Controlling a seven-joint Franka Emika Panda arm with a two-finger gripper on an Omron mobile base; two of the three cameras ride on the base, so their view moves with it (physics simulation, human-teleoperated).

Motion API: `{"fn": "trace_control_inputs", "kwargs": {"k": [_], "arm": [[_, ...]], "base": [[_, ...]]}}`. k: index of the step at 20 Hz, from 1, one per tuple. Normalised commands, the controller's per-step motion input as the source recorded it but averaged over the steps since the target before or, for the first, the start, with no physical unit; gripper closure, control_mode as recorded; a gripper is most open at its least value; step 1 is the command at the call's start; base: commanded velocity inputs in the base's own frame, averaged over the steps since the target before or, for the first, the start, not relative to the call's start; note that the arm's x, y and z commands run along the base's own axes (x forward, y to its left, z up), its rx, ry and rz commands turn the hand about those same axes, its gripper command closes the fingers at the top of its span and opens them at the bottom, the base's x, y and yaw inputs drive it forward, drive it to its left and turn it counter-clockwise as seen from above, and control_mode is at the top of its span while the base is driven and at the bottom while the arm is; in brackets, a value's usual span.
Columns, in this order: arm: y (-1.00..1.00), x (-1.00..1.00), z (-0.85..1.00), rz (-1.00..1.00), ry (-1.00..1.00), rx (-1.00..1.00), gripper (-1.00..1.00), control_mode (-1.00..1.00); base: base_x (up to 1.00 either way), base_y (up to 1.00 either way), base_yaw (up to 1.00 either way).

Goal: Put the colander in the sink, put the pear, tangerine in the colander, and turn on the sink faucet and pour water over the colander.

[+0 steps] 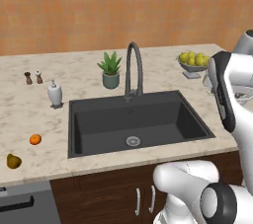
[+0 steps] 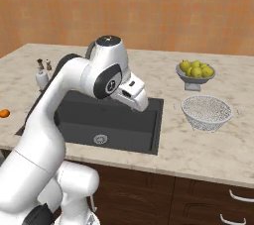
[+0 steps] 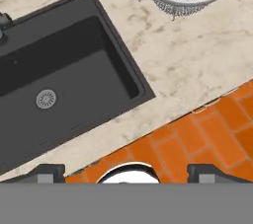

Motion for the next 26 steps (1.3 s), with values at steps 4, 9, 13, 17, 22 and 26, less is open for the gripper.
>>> {"fn": "trace_control_inputs", "kwargs": {"k": [4,9,13,17,22,26], "arm": [[-0.94,0.00,-0.34,-0.53,0.01,0.06,-1.00,-1.00],[-0.91,0.00,-0.38,-0.53,0.00,0.09,-1.00,-1.00],[-0.81,0.02,-0.27,-0.45,-0.01,0.11,-1.00,-1.00],[-0.71,0.21,-0.08,-0.27,-0.11,0.15,-1.00,-1.00],[-0.46,0.46,-0.07,-0.24,-0.18,0.10,-1.00,-1.00],[-0.29,0.58,-0.14,-0.20,-0.06,0.08,-1.00,-1.00]], "base": [[0.00,0.00,0.00],[0.00,0.00,0.00],[0.00,0.00,0.00],[0.00,0.00,0.00],[0.00,0.00,0.00],[0.00,0.00,0.00]]}}
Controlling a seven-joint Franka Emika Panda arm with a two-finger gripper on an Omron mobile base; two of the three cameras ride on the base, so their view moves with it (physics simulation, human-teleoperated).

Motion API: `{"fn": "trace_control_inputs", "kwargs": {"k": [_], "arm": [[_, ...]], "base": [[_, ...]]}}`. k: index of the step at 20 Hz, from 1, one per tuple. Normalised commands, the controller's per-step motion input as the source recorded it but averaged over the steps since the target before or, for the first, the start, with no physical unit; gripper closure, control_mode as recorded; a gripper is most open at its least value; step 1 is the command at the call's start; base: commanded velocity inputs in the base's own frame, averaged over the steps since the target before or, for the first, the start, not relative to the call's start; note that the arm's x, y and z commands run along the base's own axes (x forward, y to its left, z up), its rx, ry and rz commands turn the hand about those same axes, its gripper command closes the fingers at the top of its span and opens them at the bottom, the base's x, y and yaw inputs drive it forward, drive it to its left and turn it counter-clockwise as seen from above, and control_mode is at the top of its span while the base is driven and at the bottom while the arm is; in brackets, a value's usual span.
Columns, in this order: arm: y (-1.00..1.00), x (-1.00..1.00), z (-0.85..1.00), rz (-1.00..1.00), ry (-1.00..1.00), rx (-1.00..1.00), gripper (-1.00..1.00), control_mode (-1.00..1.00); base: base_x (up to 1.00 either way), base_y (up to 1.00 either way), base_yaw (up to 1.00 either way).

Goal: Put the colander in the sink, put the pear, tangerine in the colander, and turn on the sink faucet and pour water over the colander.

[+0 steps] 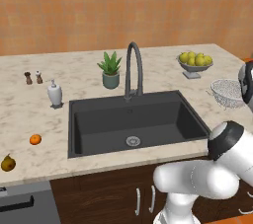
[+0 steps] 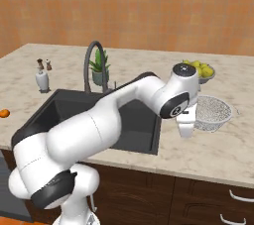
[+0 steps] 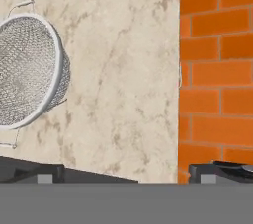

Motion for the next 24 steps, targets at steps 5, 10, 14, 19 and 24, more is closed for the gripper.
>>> {"fn": "trace_control_inputs", "kwargs": {"k": [5,10,14,19,24], "arm": [[-0.44,0.37,-0.20,-0.07,0.00,0.13,-1.00,-1.00],[-0.48,0.27,-0.30,0.07,0.00,0.13,-1.00,-1.00],[-0.29,0.54,-0.32,0.12,0.00,0.08,-1.00,-1.00],[-0.28,0.65,-0.28,0.08,0.00,0.05,-1.00,-1.00],[-0.35,0.68,-0.22,0.03,0.00,0.04,-1.00,-1.00]], "base": [[0.00,0.00,0.00],[0.00,0.00,0.00],[0.00,0.00,0.00],[0.00,0.00,0.00],[0.00,0.00,0.00]]}}
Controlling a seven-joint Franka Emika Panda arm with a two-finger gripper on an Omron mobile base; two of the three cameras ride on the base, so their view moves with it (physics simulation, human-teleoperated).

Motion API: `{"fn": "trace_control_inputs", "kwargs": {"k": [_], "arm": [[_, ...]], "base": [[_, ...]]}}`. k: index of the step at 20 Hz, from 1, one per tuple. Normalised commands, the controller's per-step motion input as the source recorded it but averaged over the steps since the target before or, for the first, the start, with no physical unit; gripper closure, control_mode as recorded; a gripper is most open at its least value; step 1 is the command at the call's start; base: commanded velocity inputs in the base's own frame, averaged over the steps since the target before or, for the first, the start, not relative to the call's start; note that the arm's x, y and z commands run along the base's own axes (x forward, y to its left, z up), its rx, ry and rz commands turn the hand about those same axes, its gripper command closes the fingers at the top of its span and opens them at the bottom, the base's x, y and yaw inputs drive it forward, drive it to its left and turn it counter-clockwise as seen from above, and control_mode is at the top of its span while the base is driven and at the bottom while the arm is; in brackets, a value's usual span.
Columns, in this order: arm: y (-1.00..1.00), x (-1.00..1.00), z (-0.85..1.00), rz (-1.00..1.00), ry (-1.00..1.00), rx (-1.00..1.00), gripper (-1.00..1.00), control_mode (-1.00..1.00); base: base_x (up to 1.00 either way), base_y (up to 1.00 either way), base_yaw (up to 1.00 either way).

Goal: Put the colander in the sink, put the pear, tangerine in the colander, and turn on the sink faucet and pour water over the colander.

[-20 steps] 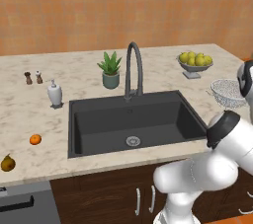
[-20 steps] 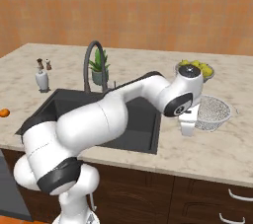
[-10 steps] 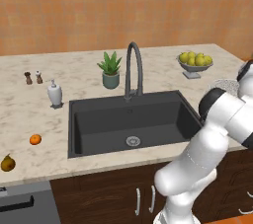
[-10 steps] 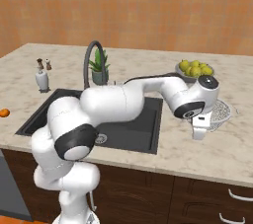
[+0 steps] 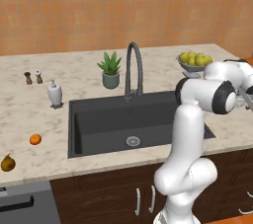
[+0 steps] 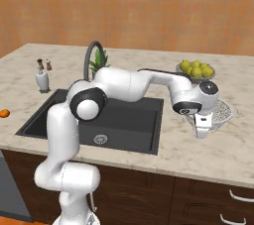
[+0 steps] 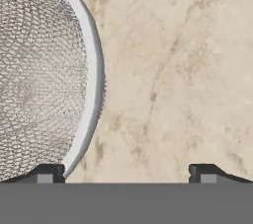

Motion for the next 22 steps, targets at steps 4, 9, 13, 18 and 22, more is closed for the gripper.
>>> {"fn": "trace_control_inputs", "kwargs": {"k": [4,9,13,18,22], "arm": [[-0.42,0.64,-0.17,0.01,0.00,0.06,-1.00,-1.00],[-0.17,0.75,-0.15,0.00,0.00,0.02,-1.00,-1.00],[0.00,0.75,-0.49,0.00,0.08,-0.01,-1.00,-1.00],[0.38,0.39,-0.92,0.00,0.18,-0.12,1.00,-1.00],[0.73,0.49,-0.95,0.00,0.18,-0.09,1.00,-1.00]], "base": [[0.00,0.00,0.00],[0.00,0.00,0.00],[0.00,0.00,0.00],[0.00,0.00,0.00],[0.00,0.00,0.00]]}}
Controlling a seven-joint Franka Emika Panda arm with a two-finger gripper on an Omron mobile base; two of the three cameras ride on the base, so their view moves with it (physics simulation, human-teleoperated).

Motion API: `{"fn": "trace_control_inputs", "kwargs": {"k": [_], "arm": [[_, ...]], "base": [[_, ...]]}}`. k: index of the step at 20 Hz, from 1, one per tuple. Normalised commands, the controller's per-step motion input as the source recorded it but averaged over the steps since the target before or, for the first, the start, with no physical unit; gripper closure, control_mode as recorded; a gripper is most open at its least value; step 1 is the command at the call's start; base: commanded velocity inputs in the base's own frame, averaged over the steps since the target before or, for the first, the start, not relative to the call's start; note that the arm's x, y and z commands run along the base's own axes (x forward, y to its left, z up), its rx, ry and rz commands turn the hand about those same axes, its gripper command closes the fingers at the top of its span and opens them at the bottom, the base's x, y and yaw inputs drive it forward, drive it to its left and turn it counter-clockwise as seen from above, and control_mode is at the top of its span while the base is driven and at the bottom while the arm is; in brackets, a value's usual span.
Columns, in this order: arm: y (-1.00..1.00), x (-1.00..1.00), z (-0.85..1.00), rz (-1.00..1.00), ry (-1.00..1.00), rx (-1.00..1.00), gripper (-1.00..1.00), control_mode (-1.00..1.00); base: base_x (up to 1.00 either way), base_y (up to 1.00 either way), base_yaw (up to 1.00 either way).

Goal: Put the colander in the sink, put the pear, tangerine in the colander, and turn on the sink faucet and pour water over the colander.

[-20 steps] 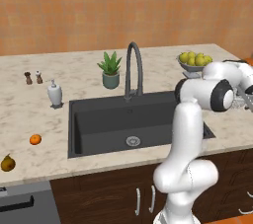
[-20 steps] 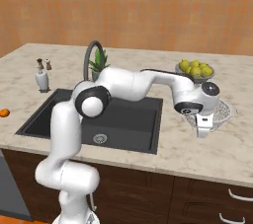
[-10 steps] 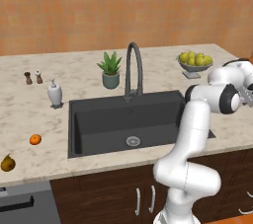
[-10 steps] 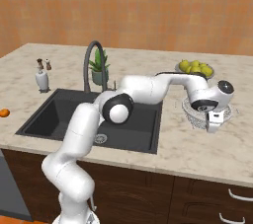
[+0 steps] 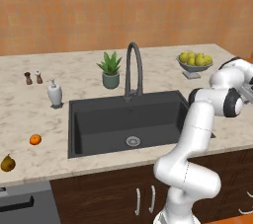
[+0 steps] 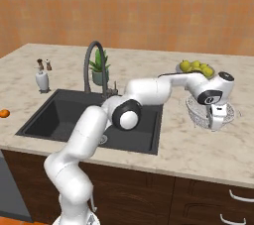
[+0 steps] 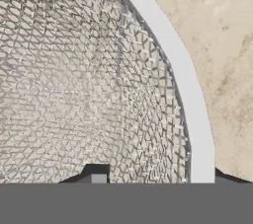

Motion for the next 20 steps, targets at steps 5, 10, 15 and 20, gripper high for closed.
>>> {"fn": "trace_control_inputs", "kwargs": {"k": [5,10,15,20], "arm": [[0.77,0.05,-0.37,0.00,-0.04,0.02,1.00,-1.00],[0.88,-0.27,0.30,0.13,-0.25,0.04,1.00,-1.00],[1.00,-0.09,0.75,0.31,-0.02,-0.01,1.00,-1.00],[1.00,-0.05,0.43,0.36,0.22,0.00,1.00,-1.00]], "base": [[0.00,0.00,0.00],[0.00,0.00,0.00],[0.00,0.00,0.00],[0.00,0.00,0.00]]}}
